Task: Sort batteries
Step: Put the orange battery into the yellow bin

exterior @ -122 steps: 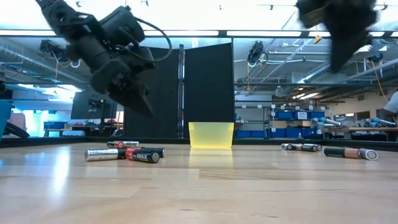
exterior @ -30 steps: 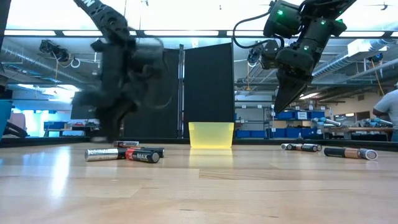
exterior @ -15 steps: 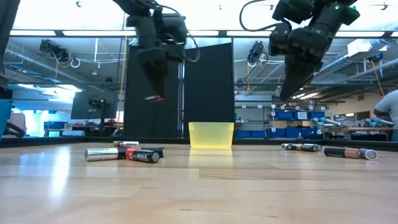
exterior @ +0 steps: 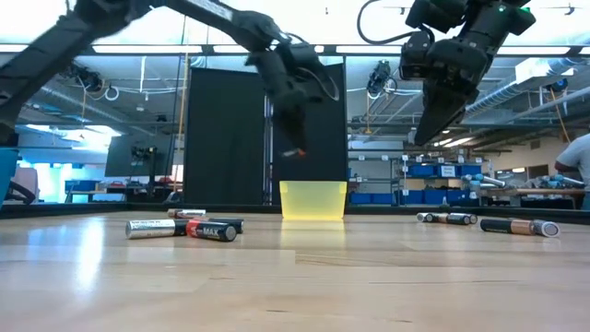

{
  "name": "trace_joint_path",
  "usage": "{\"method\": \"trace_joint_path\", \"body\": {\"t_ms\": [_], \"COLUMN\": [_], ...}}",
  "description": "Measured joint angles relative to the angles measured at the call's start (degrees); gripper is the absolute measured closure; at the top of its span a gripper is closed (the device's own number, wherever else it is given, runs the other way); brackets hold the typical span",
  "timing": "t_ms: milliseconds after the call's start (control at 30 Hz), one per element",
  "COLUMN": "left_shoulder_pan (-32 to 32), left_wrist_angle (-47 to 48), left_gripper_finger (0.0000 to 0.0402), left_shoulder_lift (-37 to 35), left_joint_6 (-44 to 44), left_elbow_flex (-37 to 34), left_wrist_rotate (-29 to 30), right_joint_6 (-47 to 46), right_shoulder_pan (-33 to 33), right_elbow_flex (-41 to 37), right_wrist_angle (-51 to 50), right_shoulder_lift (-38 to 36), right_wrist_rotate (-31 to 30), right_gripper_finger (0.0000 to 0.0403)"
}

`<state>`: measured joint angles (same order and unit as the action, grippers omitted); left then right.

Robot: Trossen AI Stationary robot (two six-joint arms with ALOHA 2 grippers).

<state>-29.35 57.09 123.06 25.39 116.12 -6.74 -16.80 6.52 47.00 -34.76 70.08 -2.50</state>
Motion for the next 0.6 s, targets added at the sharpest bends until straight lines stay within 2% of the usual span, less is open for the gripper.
{"method": "trace_joint_path", "body": {"t_ms": [267,600], "left_shoulder_pan": [-2.1,-4.5], "left_wrist_angle": [4.8,2.8], "left_gripper_finger": [0.0357,0.0357], "left_shoulder_lift": [12.2,16.8], "left_joint_6": [1.5,2.7], "left_elbow_flex": [11.5,12.2], "left_wrist_rotate": [-1.5,-4.6], "right_joint_6": [0.0,0.5], "right_shoulder_pan": [0.0,0.0], "right_elbow_flex": [0.0,0.0], "right_wrist_angle": [0.4,0.5], "right_shoulder_lift": [0.0,0.0], "right_wrist_rotate": [-0.5,-2.0], "right_gripper_finger": [0.0342,0.0347]}}
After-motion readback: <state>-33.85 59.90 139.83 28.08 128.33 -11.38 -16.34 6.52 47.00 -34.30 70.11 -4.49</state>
